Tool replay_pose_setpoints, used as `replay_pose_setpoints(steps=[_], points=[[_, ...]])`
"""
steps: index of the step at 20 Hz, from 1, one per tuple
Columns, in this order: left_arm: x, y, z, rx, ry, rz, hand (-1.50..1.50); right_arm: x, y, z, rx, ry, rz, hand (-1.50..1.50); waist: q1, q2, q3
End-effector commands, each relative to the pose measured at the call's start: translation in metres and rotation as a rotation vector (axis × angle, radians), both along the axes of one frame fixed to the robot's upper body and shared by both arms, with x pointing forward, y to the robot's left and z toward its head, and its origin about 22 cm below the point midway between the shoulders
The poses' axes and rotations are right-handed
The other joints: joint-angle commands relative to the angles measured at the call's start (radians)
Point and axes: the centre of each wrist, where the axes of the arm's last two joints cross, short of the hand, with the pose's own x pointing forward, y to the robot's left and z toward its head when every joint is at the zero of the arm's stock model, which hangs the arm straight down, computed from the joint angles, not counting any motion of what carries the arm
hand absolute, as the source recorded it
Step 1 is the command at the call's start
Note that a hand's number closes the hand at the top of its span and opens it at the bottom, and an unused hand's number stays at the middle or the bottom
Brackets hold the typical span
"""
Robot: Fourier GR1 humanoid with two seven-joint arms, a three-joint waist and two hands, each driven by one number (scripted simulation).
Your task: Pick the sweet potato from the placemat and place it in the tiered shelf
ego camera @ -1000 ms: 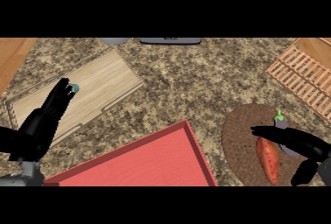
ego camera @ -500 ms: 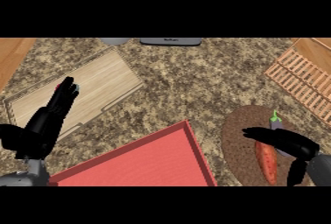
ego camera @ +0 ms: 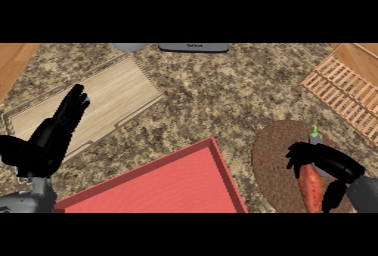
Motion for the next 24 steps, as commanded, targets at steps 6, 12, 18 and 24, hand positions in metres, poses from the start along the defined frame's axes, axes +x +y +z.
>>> replay_pose_setpoints(steps=[6, 12, 18, 24], points=[[-0.005, 0.010, 0.000, 0.017, -0.002, -0.005, 0.00, 0.011, 0.025, -0.018, 0.139, -0.065, -0.372, 1.50, 0.011, 0.020, 0.035], [-0.006, 0.010, -0.003, 0.018, 0.010, 0.028, 0.00, -0.006, -0.028, -0.011, -0.052, -0.014, -0.984, 1.50, -0.045, 0.016, 0.010], [-0.006, 0.007, -0.007, 0.016, 0.028, 0.022, 0.00, 0.051, 0.006, 0.029, 0.121, -0.220, -1.445, 1.50, -0.019, 0.002, 0.015], [-0.002, -0.003, -0.001, 0.023, 0.006, -0.032, 0.00, 0.105, 0.040, 0.085, 0.165, -0.482, -1.730, 1.50, 0.038, 0.011, 0.013]])
